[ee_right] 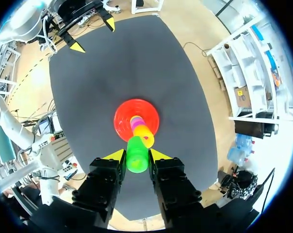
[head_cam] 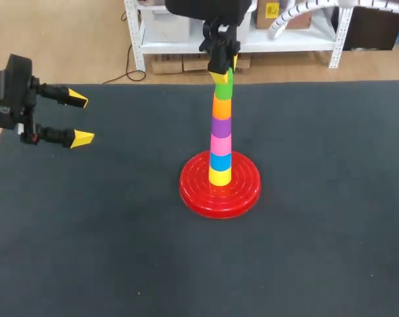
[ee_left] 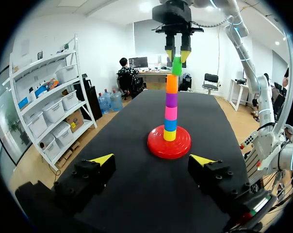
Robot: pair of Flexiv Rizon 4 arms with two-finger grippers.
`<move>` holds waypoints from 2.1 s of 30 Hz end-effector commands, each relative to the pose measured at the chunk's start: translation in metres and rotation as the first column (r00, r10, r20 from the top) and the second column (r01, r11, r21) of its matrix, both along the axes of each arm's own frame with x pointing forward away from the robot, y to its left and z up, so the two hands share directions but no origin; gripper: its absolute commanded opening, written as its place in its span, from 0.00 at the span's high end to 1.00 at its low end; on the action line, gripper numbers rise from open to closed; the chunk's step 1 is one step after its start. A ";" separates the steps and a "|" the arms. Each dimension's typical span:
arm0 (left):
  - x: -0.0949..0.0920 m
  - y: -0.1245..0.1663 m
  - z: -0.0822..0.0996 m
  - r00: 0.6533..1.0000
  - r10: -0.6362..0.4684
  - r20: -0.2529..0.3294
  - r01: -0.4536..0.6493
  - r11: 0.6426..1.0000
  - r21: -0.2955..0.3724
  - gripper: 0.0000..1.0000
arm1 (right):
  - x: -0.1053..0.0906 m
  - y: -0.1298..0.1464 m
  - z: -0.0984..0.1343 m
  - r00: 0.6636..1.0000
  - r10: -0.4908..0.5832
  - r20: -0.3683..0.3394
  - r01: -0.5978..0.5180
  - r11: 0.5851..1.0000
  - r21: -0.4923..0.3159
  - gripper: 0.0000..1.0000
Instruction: Pick up and stack the cylinders on the red base in this order: pink,purple,orange,green
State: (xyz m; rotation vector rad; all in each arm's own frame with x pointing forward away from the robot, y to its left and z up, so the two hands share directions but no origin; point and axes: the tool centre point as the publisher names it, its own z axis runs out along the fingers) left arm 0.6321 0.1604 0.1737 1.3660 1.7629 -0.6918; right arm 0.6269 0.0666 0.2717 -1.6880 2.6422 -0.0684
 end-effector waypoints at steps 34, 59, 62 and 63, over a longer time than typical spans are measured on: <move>0.000 0.001 -0.001 1.000 -0.001 0.004 0.001 1.000 -0.004 0.00 | 0.015 0.004 -0.018 0.987 -0.015 -0.159 0.014 1.000 -0.009 1.00; 0.000 0.001 -0.001 1.000 -0.001 0.004 0.001 1.000 -0.004 0.00 | 0.016 0.000 -0.030 0.981 -0.053 -0.185 0.053 0.999 -0.003 1.00; 0.000 0.001 -0.001 1.000 -0.001 0.004 0.001 1.000 -0.004 0.00 | 0.016 0.001 -0.025 0.989 -0.057 -0.137 0.060 0.998 0.016 0.00; 0.000 0.001 -0.001 1.000 -0.001 0.004 0.001 1.000 -0.004 0.00 | 0.016 0.001 -0.024 0.989 -0.057 -0.133 0.060 0.998 0.014 0.00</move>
